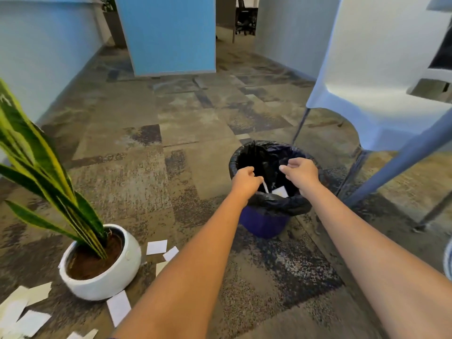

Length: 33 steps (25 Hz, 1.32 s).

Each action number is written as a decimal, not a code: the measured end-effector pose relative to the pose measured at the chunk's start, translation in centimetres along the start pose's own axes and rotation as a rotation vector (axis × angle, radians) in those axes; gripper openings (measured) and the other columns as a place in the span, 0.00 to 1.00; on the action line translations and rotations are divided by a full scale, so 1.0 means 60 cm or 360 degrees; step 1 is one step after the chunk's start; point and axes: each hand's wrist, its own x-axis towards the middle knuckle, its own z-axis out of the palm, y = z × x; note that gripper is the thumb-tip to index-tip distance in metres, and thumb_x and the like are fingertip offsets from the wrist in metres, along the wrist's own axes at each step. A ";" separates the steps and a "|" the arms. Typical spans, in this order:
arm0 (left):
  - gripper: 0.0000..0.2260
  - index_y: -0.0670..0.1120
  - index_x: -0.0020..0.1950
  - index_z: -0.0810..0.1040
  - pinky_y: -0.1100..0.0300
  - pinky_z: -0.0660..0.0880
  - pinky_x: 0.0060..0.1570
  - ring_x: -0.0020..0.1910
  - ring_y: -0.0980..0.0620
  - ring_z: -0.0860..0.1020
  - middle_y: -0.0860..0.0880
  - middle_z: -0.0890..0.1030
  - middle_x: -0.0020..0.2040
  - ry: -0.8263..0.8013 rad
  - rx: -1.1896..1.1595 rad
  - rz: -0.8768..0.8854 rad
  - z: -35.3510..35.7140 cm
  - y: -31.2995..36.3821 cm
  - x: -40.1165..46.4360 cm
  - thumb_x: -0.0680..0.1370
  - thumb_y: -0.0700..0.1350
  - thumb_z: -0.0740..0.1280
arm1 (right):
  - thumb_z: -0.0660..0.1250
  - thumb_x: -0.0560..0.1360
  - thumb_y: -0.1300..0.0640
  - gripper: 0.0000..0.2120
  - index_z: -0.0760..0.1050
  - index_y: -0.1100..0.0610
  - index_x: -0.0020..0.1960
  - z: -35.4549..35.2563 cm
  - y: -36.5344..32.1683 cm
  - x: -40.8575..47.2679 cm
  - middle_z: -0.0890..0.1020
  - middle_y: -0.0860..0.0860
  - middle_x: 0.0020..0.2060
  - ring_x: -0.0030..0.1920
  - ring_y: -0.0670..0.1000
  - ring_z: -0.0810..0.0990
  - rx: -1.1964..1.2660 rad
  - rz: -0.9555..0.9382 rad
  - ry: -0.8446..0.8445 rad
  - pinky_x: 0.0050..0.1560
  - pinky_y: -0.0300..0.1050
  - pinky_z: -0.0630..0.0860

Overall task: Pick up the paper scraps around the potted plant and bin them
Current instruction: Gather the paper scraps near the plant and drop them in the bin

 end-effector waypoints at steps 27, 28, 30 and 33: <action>0.29 0.53 0.72 0.59 0.43 0.68 0.64 0.70 0.39 0.58 0.42 0.54 0.73 0.0587 0.1200 -0.1385 -0.388 -0.617 -0.465 0.75 0.55 0.68 | 0.67 0.76 0.58 0.30 0.59 0.63 0.74 0.419 0.371 -0.295 0.61 0.61 0.74 0.73 0.62 0.61 -0.1408 -0.0376 -0.1104 0.69 0.52 0.64; 0.29 0.53 0.73 0.59 0.43 0.68 0.64 0.70 0.38 0.59 0.42 0.53 0.73 0.0599 0.1164 -0.1410 -0.391 -0.624 -0.471 0.76 0.52 0.68 | 0.67 0.76 0.59 0.29 0.61 0.64 0.73 0.422 0.376 -0.299 0.62 0.63 0.72 0.71 0.63 0.64 -0.1447 -0.0376 -0.1048 0.67 0.53 0.66; 0.27 0.52 0.72 0.60 0.44 0.71 0.62 0.68 0.37 0.62 0.41 0.56 0.72 0.0621 0.1153 -0.1412 -0.398 -0.632 -0.479 0.76 0.49 0.69 | 0.69 0.75 0.59 0.27 0.64 0.64 0.70 0.424 0.378 -0.300 0.64 0.63 0.69 0.67 0.65 0.67 -0.1469 -0.0300 -0.0981 0.64 0.54 0.68; 0.25 0.46 0.69 0.62 0.46 0.72 0.60 0.64 0.37 0.68 0.39 0.62 0.69 0.0637 0.1090 -0.1377 -0.405 -0.635 -0.480 0.75 0.46 0.70 | 0.70 0.74 0.57 0.26 0.67 0.66 0.68 0.427 0.375 -0.296 0.71 0.64 0.65 0.64 0.64 0.71 -0.1444 -0.0143 -0.0983 0.59 0.55 0.71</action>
